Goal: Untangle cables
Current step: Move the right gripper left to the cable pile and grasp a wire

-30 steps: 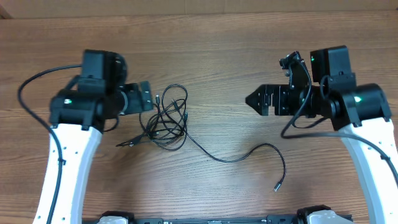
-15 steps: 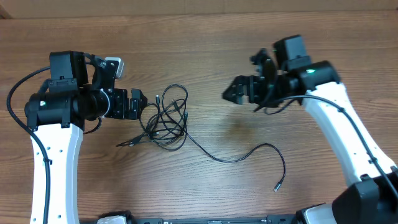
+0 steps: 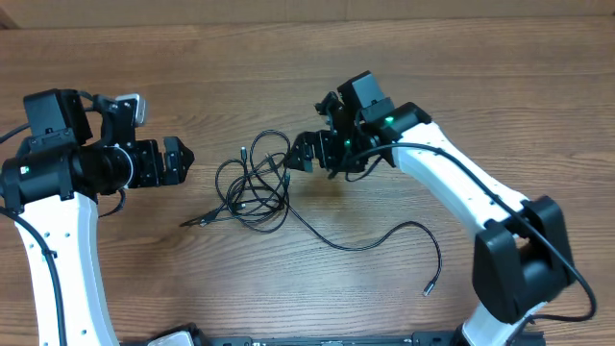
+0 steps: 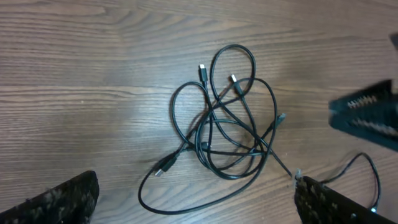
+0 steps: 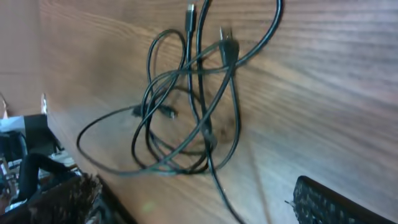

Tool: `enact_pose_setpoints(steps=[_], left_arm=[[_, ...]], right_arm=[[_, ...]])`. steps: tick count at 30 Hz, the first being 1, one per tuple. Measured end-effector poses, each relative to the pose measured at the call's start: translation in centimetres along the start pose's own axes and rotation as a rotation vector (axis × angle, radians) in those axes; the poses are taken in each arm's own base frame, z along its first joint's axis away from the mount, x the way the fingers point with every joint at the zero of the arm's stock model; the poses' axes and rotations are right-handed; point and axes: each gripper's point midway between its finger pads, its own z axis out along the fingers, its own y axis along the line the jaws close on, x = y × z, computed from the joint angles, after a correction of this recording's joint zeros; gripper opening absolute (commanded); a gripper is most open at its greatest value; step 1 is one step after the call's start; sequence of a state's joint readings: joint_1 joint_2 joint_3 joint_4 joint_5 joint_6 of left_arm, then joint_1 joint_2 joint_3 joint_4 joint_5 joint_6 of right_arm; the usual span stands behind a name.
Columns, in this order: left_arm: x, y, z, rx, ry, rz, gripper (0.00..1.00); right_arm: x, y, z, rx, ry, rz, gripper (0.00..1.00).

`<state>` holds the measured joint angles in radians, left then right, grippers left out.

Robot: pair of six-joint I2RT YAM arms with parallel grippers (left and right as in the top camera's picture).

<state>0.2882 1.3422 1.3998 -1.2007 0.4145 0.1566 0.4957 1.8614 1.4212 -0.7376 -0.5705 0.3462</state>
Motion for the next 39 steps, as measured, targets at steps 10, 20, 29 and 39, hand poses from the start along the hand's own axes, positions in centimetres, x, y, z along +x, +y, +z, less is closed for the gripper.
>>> enact_pose_setpoints(steps=[10,20,29,39], left_arm=[[0.1,-0.1,0.0,0.006,0.004,-0.002,1.0],[0.1,-0.1,0.0,0.006,0.004,-0.002,1.0],[0.1,-0.1,0.0,0.006,0.004,-0.002,1.0],[0.1,-0.1,0.0,0.006,0.004,-0.002,1.0]], right_arm=[[-1.7,-0.3,2.3,-0.024,-0.037,0.023,1.0],[-0.6,0.9,7.6,-0.051,0.005,0.011,1.0],[-0.1,-0.6,10.2,-0.038,0.031,0.038,0.71],[-1.8,-0.7,9.7,-0.063,-0.022,0.026,0.04]])
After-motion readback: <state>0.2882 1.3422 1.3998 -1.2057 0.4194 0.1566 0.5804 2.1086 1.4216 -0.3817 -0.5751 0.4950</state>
